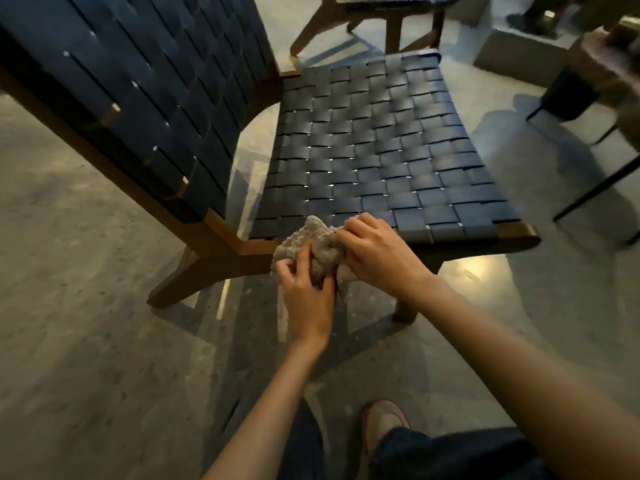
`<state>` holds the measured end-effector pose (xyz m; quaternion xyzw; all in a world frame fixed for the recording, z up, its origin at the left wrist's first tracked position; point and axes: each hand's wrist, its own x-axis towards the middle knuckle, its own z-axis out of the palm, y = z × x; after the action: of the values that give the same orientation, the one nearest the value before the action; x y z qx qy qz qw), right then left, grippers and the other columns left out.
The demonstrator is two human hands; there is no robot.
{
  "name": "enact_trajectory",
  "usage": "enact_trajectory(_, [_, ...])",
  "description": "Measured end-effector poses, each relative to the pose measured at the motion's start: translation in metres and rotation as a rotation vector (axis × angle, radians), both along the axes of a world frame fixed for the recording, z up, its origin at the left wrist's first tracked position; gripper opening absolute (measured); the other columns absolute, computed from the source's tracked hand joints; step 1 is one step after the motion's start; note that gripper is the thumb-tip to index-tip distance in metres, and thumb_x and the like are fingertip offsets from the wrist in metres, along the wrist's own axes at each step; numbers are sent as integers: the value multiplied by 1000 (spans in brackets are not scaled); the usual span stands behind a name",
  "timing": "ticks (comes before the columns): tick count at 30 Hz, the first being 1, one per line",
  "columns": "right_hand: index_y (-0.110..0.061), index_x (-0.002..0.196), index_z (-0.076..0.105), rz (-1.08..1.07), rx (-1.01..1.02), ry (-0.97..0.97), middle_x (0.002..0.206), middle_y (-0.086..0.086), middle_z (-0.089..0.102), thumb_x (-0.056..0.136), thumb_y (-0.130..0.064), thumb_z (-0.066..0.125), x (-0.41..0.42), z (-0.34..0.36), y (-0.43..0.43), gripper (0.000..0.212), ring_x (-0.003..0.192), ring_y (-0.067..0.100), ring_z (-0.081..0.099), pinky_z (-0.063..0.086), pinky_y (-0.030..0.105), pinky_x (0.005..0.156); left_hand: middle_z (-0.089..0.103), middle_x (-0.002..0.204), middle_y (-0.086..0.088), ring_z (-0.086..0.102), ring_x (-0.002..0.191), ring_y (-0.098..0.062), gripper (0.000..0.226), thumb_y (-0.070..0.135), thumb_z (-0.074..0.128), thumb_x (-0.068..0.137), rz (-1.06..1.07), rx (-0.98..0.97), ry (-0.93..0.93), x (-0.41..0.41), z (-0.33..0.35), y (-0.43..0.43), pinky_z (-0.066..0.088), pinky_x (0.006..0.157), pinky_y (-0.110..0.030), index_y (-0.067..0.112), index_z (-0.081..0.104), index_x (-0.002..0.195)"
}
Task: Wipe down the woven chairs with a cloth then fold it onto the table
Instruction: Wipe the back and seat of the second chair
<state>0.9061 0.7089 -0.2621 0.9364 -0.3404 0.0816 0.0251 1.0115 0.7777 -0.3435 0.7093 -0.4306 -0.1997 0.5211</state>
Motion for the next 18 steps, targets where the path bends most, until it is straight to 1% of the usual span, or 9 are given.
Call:
enact_trajectory(1, [-8, 117, 61, -35, 3, -15, 114, 11, 58, 90, -16, 59, -12, 4, 2, 28, 102, 27, 51, 44, 36, 85, 37, 115, -8, 31, 95, 3, 65, 4, 70, 79, -24, -12, -23, -7, 4, -3, 23, 92, 1, 15, 46, 138])
enact_trajectory(2, [-7, 114, 63, -64, 4, -19, 112, 12, 59, 88, -14, 61, -23, 7, 5, 26, 99, 28, 53, 46, 37, 83, 37, 112, -7, 30, 92, 3, 65, 6, 71, 78, -52, -26, -42, -15, 8, -5, 26, 91, -1, 16, 48, 137])
enact_trajectory(3, [-5, 111, 64, -93, -3, -17, 109, 14, 60, 87, -12, 62, -35, 11, 8, 25, 97, 29, 54, 47, 39, 81, 38, 110, -7, 33, 90, 1, 63, 8, 72, 78, -87, -38, -60, -24, 12, -7, 33, 90, -6, 16, 50, 136])
enact_trajectory(5, [-3, 107, 66, -172, -15, -36, 104, 16, 61, 85, -8, 64, -57, 18, 12, 22, 93, 32, 56, 50, 43, 79, 43, 109, -11, 40, 86, -6, 58, 16, 73, 79, -157, -44, -112, -43, 21, -12, 44, 81, -18, 17, 53, 134])
enact_trajectory(9, [0, 106, 64, -355, -37, -123, 99, 18, 60, 83, 2, 61, -97, 30, 13, 23, 90, 34, 58, 50, 43, 81, 44, 111, -10, 54, 83, -19, 55, 34, 68, 84, -260, -13, -223, -78, 39, -24, 51, 70, -32, 22, 51, 135])
enact_trajectory(11, [2, 105, 64, -451, -53, -154, 98, 19, 60, 82, 5, 58, -115, 33, 12, 24, 88, 35, 57, 47, 41, 81, 48, 110, -9, 57, 85, -23, 52, 40, 65, 84, -315, -26, -268, -93, 49, -32, 49, 65, -34, 23, 54, 132])
enact_trajectory(13, [1, 106, 63, -577, -60, -187, 98, 19, 58, 85, 3, 54, -130, 34, 11, 23, 89, 35, 55, 44, 39, 80, 50, 106, -7, 58, 83, -23, 47, 45, 62, 85, -370, -36, -317, -107, 59, -43, 43, 61, -30, 25, 57, 127])
enact_trajectory(16, [-3, 107, 58, -748, -41, -252, 101, 17, 54, 87, -1, 49, -143, 41, 7, 22, 90, 33, 53, 45, 40, 76, 51, 106, -6, 56, 83, -20, 44, 46, 58, 87, -471, -50, -363, -121, 73, -59, 37, 62, -27, 24, 57, 125])
enact_trajectory(18, [-6, 113, 53, -775, 19, -279, 105, 16, 54, 86, -3, 49, -147, 47, 4, 27, 92, 32, 53, 44, 39, 74, 50, 107, -4, 54, 84, -17, 44, 44, 60, 86, -507, -70, -345, -123, 78, -64, 33, 63, -24, 22, 57, 123])
